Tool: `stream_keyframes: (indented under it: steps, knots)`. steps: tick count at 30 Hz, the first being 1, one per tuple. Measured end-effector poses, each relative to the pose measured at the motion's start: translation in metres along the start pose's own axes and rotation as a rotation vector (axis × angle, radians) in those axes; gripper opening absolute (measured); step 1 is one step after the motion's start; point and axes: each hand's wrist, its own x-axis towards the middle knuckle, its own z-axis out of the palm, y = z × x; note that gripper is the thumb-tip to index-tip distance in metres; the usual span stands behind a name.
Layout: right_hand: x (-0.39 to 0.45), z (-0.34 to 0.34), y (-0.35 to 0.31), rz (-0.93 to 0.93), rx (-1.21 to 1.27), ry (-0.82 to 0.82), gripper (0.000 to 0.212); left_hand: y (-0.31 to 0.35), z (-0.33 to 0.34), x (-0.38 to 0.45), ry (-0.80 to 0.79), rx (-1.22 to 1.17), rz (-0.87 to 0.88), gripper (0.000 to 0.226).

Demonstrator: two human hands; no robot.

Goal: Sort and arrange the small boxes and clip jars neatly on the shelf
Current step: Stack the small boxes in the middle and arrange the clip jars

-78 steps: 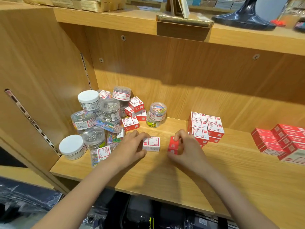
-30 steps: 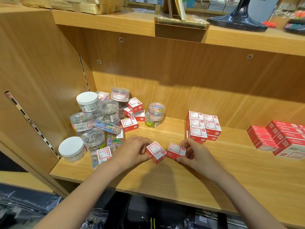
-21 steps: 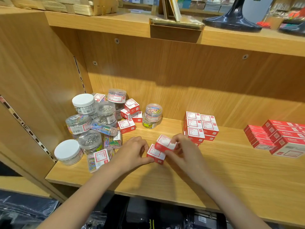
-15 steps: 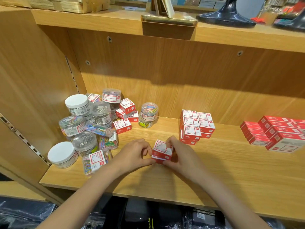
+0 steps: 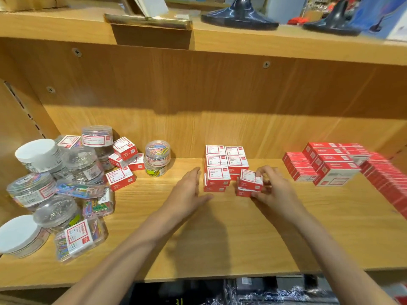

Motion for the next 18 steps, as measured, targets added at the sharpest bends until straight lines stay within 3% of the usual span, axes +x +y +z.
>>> stream_keyframes:
  steps: [5,13,18]
  knots:
    - [0.007,0.019,-0.005,-0.003,0.185,-0.033,0.051,0.010,0.007,0.012,0.078,-0.107,-0.039,0.064]
    - [0.005,0.045,-0.010,-0.001,0.182,0.035,0.056,0.003,0.011,0.017,0.078,-0.149,-0.008,0.065]
    - [0.006,0.043,-0.008,0.003,0.191,0.015,0.074,0.004,0.012,0.019,0.090,-0.108,0.012,0.068]
